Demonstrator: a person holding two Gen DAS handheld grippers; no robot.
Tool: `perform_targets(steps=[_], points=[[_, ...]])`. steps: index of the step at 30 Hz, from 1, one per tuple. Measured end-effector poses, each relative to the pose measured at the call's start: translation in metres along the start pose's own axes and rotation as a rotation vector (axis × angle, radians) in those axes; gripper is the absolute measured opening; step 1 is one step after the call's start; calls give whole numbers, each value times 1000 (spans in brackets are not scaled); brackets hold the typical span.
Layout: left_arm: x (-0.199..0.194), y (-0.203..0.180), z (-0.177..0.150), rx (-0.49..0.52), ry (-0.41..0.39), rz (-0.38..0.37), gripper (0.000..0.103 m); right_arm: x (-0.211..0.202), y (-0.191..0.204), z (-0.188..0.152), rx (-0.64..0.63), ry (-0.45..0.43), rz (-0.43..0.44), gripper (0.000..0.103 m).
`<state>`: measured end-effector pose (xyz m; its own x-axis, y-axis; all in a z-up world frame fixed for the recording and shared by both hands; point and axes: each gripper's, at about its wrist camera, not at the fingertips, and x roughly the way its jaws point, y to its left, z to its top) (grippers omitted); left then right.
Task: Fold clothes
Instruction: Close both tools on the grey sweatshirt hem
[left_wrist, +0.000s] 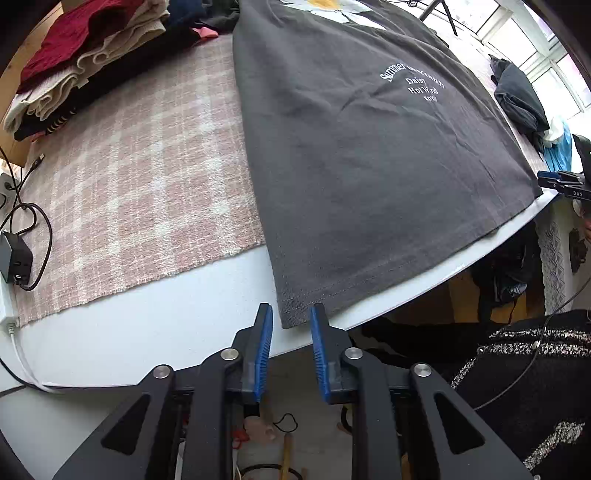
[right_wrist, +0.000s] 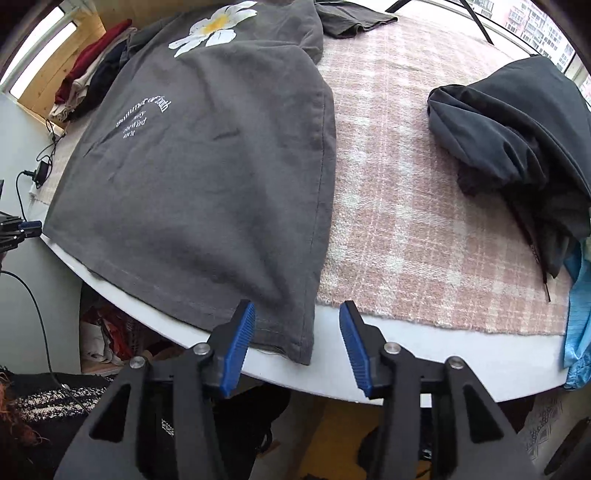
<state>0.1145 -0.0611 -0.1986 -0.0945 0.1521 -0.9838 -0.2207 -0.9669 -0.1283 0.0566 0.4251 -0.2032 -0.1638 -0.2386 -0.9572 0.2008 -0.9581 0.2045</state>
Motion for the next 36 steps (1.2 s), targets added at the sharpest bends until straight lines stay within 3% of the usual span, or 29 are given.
perform_targets(steps=[2,10,13,16,23,30,33,35,36], points=[[3,-1,3,-2,6,-4,38,2,0,0,11,-3,10,47],[14,-2,9,23,37,-17,34,17,9,-4,-6,11,0,48],[17,9,7,10,51,-5,17,22,13,-6,-16,15,-8,48],[15,19,6,-2,47,-17,12,22,20,-14,-57,19,-45,47],[13,25,3,39,30,-14,5,23,32,-16,-119,43,-85,10],[-2,43,-3,53,10,-30,4,8,26,-15,-73,31,-57,7],[-4,45,-4,74,12,24,15,3,25,-16,-55,25,-69,7],[-1,45,-1,80,14,78,38,7,28,-17,-58,37,-85,7],[1,45,0,84,17,90,40,9,29,-17,-59,43,-93,7]])
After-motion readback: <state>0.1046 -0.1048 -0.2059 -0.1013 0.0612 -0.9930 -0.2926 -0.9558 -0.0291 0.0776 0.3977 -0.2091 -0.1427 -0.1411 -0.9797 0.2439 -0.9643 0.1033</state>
